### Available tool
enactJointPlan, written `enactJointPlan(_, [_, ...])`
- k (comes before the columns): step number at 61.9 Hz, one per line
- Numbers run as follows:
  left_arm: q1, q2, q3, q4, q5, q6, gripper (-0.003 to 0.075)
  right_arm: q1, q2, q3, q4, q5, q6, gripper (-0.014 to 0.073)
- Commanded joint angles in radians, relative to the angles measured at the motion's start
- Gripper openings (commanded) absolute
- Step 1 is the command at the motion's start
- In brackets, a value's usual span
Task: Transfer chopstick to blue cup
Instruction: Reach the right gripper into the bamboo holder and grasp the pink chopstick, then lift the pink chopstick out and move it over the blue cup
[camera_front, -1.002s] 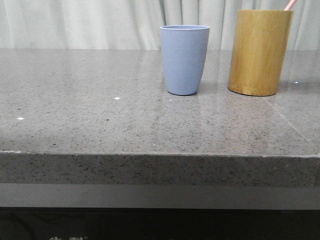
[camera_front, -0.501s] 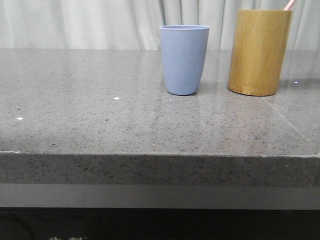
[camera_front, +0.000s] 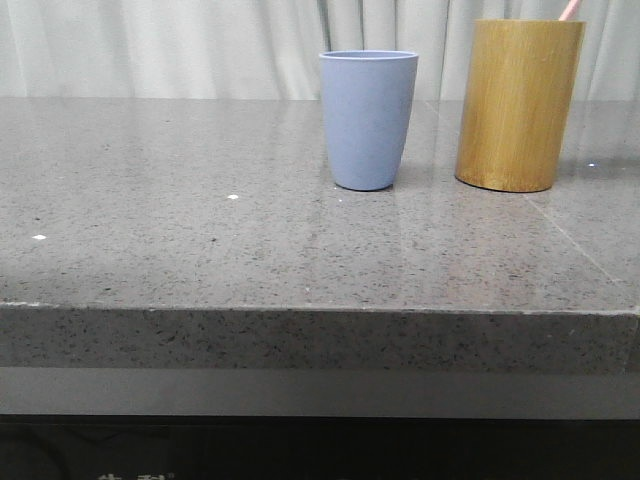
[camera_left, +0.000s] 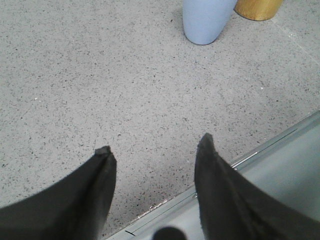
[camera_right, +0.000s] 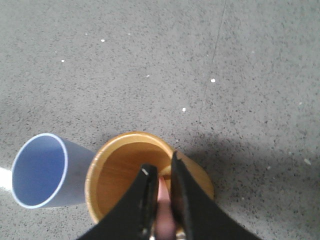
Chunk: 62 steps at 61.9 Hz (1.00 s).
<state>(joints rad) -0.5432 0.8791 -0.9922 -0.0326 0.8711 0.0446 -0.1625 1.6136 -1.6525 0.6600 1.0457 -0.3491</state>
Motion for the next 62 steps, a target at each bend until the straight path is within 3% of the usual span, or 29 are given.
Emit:
enactJointPlan(1, [0.0, -0.005, -0.027, -0.012, -0.069, -0.002, 0.0368, -0.001, -0.049, -0.094, 0.035, 0.015, -0.028, -0.0065])
enactJointPlan(12, [0.0, -0.005, -0.027, -0.012, -0.069, -0.002, 0.0368, 0.005, -0.088, -0.253, -0.041, 0.104, -0.029, -0.0065])
enactJointPlan(25, [0.0, -0.005, -0.027, -0.012, -0.069, -0.002, 0.0368, 0.064, -0.184, -0.348, -0.08, 0.096, -0.029, -0.0065])
enactJointPlan(40, [0.0, -0.005, -0.027, -0.012, -0.071, -0.002, 0.0368, 0.265, -0.219, -0.329, -0.096, 0.063, -0.084, -0.0065])
enactJointPlan(52, [0.0, -0.005, -0.027, -0.012, -0.071, -0.002, 0.0368, 0.444, -0.216, -0.219, -0.245, -0.063, -0.093, -0.0065])
enactJointPlan(62, [0.0, -0.005, -0.027, -0.012, -0.071, -0.002, 0.0368, 0.497, -0.18, -0.13, -0.302, -0.169, -0.093, -0.0065])
